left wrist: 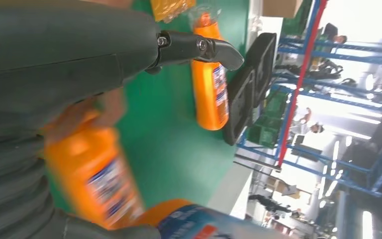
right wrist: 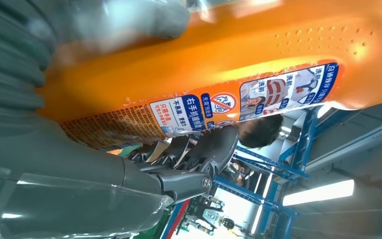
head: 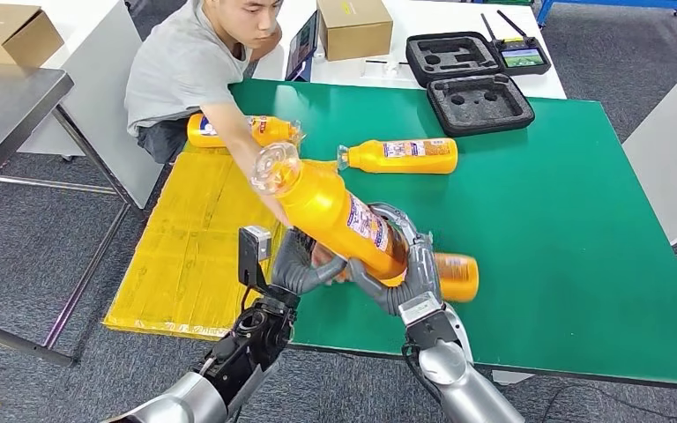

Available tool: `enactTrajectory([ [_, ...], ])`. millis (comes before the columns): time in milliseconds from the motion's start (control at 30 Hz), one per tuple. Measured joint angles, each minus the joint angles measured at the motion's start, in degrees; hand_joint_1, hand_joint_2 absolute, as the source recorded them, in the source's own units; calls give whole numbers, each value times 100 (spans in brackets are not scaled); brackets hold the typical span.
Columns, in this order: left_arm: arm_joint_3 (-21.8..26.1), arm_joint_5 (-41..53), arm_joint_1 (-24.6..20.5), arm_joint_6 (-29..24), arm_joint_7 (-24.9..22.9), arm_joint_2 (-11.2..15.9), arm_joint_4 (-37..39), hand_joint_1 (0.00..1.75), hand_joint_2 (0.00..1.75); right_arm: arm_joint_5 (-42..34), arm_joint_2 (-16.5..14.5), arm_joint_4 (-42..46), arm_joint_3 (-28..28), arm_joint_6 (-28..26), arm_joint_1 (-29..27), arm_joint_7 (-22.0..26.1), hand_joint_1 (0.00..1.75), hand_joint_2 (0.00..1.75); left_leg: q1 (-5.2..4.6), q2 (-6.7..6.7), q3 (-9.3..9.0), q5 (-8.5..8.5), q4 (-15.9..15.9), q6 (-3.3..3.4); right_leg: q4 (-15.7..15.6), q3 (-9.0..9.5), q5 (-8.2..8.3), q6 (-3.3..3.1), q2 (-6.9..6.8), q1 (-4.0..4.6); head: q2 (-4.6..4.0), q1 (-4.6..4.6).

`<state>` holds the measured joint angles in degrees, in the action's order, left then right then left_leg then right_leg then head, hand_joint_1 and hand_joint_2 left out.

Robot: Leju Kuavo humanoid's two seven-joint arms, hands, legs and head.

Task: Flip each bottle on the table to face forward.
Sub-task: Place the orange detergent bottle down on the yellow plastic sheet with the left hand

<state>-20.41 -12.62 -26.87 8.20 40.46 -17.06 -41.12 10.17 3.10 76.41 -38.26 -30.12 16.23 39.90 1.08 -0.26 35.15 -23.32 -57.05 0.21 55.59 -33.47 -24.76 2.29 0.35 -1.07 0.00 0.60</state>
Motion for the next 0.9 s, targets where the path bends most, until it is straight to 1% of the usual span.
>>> enactTrajectory([
  [100, 72, 26, 11, -156, 2, 20, -95, 0, 175, 25, 43, 0, -9, -58, -19, -1, 175, 175, 0, 0, 0, 0, 0, 0, 0, -1, 0, 0, 0, 0, 0, 1],
  [267, 164, 228, 11, -608, 2, 87, -121, 0, 175, 135, 191, 0, -9, -235, -21, 1, 175, 175, 0, 0, 0, 0, 0, 0, 0, -1, 0, 0, 0, 0, 0, 1],
  [400, 221, 292, 10, -690, 2, 134, -103, 0, 175, 201, 290, 0, 5, -348, -21, 1, 175, 175, 0, 0, 0, 0, 0, 0, 0, -1, 0, 0, 0, 0, 0, 0],
  [700, 240, 268, 45, -273, 0, 265, 42, 0, 175, 314, 507, 18, 208, -560, -20, 0, 175, 175, 0, 0, 1, 0, 0, 0, 0, -1, 0, 0, 0, 0, 0, 1],
  [900, 240, 182, 116, 113, 0, 339, 87, 0, 175, 271, 623, 98, 339, -481, -19, -1, 175, 175, 0, 0, 1, 0, 0, 0, 0, -1, 0, 0, 0, 0, 0, 1],
])
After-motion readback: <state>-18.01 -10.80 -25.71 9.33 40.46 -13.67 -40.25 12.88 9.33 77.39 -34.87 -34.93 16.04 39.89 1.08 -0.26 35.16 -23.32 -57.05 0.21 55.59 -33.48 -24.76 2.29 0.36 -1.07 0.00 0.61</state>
